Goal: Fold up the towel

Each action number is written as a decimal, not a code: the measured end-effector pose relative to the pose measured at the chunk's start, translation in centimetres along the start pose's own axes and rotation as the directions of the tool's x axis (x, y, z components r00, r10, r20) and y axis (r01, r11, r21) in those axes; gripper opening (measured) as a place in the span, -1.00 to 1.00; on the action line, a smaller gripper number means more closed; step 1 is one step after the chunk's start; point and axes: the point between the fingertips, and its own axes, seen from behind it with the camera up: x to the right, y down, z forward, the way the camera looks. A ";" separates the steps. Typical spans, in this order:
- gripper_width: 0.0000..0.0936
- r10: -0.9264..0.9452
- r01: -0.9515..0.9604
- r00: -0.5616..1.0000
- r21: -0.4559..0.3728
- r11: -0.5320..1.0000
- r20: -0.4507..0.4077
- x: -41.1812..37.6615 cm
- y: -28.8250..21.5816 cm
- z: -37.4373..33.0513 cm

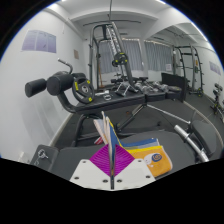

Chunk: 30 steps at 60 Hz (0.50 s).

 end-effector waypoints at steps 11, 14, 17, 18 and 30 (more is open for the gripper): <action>-0.94 0.032 -0.034 0.995 -0.027 0.999 -0.094 9.0 1.1 1.2; -0.94 0.012 -0.018 0.992 -0.040 0.999 -0.125 11.4 2.1 1.8; -0.94 -0.012 0.004 0.989 -0.054 0.999 -0.149 13.2 3.4 2.7; -0.94 -0.020 0.010 0.987 -0.062 0.998 -0.157 13.8 3.9 3.0; -0.91 -0.095 0.073 0.976 -0.114 0.991 -0.198 16.9 8.2 5.7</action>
